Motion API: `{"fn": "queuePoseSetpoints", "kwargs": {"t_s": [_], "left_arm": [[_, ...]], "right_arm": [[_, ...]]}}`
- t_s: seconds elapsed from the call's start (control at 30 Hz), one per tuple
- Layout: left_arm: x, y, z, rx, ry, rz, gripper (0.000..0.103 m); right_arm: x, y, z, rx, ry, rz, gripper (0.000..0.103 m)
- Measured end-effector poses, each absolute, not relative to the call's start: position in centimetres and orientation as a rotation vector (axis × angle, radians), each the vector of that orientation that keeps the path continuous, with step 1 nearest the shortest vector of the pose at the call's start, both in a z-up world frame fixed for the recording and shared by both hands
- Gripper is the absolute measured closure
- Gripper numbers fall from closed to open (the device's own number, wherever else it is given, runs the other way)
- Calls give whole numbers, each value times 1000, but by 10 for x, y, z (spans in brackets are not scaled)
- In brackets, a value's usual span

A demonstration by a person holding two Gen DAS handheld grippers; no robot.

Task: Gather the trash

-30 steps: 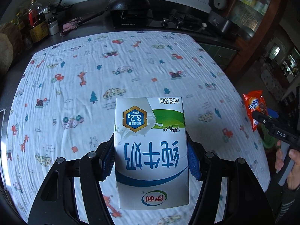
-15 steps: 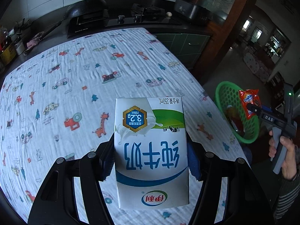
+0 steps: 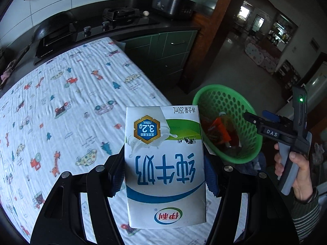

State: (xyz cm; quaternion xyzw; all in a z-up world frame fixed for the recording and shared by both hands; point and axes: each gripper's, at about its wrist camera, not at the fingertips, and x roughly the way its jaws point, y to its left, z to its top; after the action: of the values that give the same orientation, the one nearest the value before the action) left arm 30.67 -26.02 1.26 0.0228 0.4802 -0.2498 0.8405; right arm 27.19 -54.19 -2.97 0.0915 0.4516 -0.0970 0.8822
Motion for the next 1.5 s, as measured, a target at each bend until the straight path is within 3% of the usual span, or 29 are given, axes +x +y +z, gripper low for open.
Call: {"fn": "queuePoseSetpoints", "kwargs": {"t_s": [0.53,0.8,0.97,1.5], "left_arm": [[319,-408,-13,150,1042,-708,39],[327,-446,-28,198,1055,-730,37],[328,-447,-30,191,1039,-730,24],[287,-387,-9,219,943,-713,22]], "right_arm": [[212,-568,-15,136,912,-220,10],[198,-573,-19,143,915,-223,10],[194,-571,-21,143,918,-221,10],[170,-532,-14,153,910,-205,10]]}}
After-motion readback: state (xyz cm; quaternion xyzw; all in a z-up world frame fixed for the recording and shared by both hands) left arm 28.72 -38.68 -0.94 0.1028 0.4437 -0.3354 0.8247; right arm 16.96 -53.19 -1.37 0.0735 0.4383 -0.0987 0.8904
